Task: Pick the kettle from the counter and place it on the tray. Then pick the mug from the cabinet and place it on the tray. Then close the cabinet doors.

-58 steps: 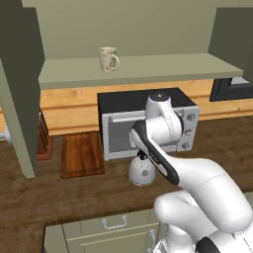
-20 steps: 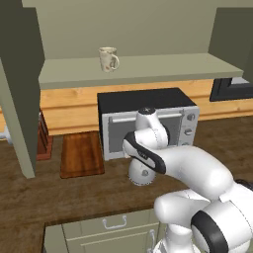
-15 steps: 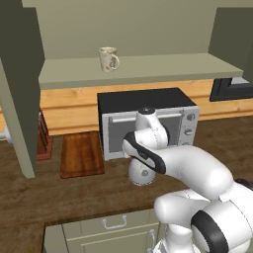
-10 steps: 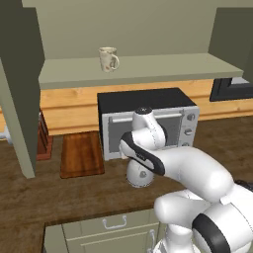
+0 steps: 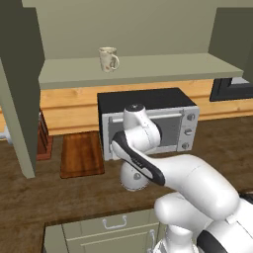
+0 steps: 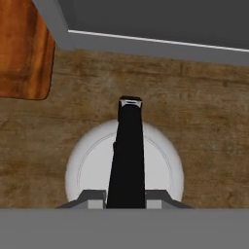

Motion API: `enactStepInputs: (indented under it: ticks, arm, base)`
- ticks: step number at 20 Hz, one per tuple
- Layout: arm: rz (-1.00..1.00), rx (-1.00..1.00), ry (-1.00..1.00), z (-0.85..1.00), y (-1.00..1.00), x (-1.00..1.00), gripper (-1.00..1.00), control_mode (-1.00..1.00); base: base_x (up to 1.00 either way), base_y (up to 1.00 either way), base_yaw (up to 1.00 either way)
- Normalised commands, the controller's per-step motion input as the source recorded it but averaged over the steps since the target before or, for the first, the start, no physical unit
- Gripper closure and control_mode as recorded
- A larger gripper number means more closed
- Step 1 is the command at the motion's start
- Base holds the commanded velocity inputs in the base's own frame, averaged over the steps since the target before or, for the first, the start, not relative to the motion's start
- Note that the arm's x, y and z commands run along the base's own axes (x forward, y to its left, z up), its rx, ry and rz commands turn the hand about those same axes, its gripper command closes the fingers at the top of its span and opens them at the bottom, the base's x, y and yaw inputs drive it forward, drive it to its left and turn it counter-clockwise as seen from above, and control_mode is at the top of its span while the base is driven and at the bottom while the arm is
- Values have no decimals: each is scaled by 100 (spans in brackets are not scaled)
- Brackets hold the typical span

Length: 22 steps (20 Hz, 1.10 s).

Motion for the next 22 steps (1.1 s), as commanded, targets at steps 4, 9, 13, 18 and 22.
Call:
enactStepInputs:
  ticks: [4, 9, 13, 18, 22]
  arm:
    - [0, 0, 0, 0, 3, 0, 100, -100]
    - [-3, 0, 0, 0, 47, 0, 100, -100]
    - [-7, 0, -4, 1, 79, 0, 100, -100]
    - [-11, 0, -11, 0, 99, 1, 100, -100]
    - [-17, 0, -6, 0, 100, 25, 100, -100]
  base:
    - [0, 0, 0]
    - [0, 0, 0]
    - [0, 0, 0]
    - [0, 0, 0]
    - [0, 0, 0]
